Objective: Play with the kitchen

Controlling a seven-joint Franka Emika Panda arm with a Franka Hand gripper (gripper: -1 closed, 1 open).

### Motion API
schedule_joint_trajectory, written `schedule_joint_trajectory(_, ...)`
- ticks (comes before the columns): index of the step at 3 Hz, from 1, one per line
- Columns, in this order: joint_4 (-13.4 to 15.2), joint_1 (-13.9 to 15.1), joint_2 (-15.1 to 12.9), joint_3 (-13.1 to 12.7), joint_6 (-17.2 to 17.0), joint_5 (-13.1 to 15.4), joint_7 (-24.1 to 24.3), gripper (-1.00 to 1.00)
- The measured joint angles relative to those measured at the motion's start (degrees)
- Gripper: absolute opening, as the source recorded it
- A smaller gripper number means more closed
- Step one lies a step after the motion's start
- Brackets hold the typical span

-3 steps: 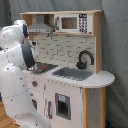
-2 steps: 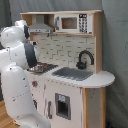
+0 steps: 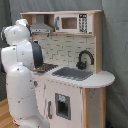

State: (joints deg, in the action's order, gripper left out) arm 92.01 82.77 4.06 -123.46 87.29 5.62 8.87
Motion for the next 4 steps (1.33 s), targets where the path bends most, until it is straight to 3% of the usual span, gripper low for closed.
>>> schedule_joint_trajectory(3,7.35,-2.53,-13.99,-3.61,2.57,12.39,8.22,-1.0)
schedule_joint_trajectory(4,10.36,-2.52,-16.92,-4.6,4.21,15.22,10.4,-1.0)
